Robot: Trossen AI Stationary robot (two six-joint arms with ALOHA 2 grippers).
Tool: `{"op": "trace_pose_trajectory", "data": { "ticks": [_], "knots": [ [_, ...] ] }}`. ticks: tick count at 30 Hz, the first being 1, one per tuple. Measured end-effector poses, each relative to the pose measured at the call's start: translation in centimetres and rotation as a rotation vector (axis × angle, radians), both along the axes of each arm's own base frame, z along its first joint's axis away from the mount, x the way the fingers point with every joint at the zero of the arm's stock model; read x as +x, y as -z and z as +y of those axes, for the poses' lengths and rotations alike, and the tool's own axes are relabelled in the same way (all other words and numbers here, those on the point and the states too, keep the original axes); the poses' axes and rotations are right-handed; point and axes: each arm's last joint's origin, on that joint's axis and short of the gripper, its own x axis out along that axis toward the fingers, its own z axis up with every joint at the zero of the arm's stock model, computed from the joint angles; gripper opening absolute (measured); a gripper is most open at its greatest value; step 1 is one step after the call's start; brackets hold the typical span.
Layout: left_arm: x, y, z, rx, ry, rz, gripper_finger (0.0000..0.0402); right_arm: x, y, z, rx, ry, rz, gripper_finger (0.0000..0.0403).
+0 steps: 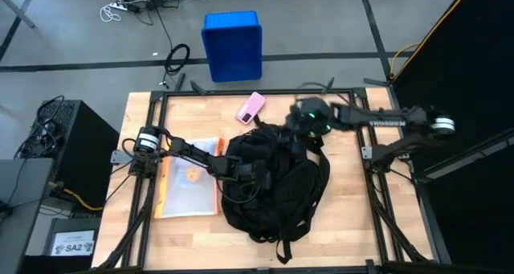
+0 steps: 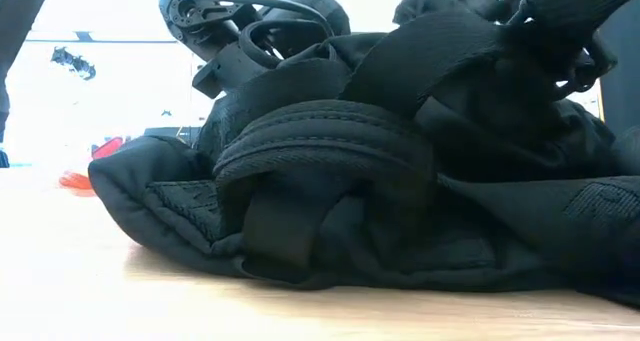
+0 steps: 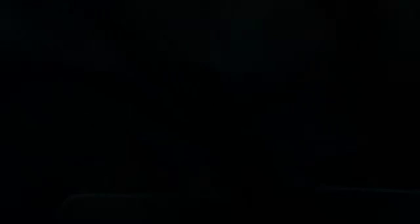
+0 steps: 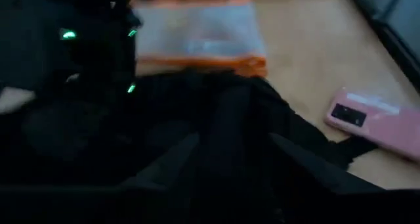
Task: Unpack backpack
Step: Move the backpack to the top of the table
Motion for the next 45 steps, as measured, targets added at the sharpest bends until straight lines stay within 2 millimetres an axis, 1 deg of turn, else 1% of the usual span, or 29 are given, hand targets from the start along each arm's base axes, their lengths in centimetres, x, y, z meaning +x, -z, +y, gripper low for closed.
{"op": "trace_pose_trajectory", "data": {
  "ticks": [2,4,6,9,11,14,19,20,23,26,30,32,34,37,38,41,44,45],
  "knots": [
    [0.1,0.0,0.0,-0.001,0.0,-0.011,0.0,-1.2,3.0,0.8,0.058,0.021,-0.062,0.0147],
    [0.2,-0.1,0.0,-0.005,0.0,-0.033,0.0,-2.2,5.2,1.7,0.096,0.012,-0.088,0.0146],
    [0.4,-0.3,-0.1,-0.009,0.0,-0.06,0.0,-3.1,7.0,2.5,0.118,0.024,-0.076,0.0146],
    [0.8,-0.7,-0.2,0.005,0.012,-0.108,0.0,-4.4,9.2,3.3,0.111,0.101,0.002,0.0145],
    [1.2,-1.2,-0.2,0.028,0.012,-0.133,0.0,-4.9,9.9,3.6,0.102,0.137,0.03,0.0142],
    [1.8,-2.6,-0.2,0.063,-0.001,-0.158,0.0,-5.6,10.8,3.9,0.094,0.173,0.064,0.0139],
    [2.0,-6.4,0.0,0.165,-0.04,-0.152,0.0,-6.1,11.5,4.4,0.12,0.177,0.124,0.0136],
    [1.9,-7.3,0.1,0.192,-0.055,-0.148,0.0,-6.1,11.6,4.5,0.127,0.179,0.134,0.0136],
    [1.4,-9.2,0.5,0.287,-0.115,-0.094,0.0,-6.3,11.9,5.1,0.147,0.171,0.181,0.0137],
    [1.0,-10.3,0.9,0.367,-0.177,-0.036,0.0,-7.0,12.6,5.9,0.187,0.181,0.279,0.0136],
    [0.6,-10.6,1.1,0.387,-0.21,0.025,0.0,-8.1,13.5,6.7,0.203,0.278,0.428,0.0129],
    [0.5,-10.5,1.1,0.385,-0.219,0.04,0.0,-8.6,13.6,6.8,0.205,0.37,0.466,0.0124],
    [0.5,-10.5,1.1,0.38,-0.225,0.041,0.0,-9.0,13.5,6.6,0.195,0.437,0.464,0.0118],
    [0.6,-10.2,1.4,0.379,-0.235,0.033,0.0,-9.0,12.6,6.6,0.165,0.4,0.418,0.0107],
    [0.6,-10.0,1.7,0.376,-0.245,0.025,0.0,-9.0,12.1,6.6,0.153,0.375,0.404,0.0103],
    [0.8,-9.0,2.8,0.342,-0.269,-0.022,0.0,-8.5,9.4,6.7,0.15,0.305,0.27,0.0095],
    [0.7,-7.1,3.9,0.259,-0.259,-0.046,0.0,-8.7,7.6,6.7,0.135,0.26,0.174,0.009],
    [0.7,-6.5,4.3,0.228,-0.259,-0.052,0.0,-8.6,6.6,6.7,0.13,0.244,0.112,0.0089]
  ]
}}
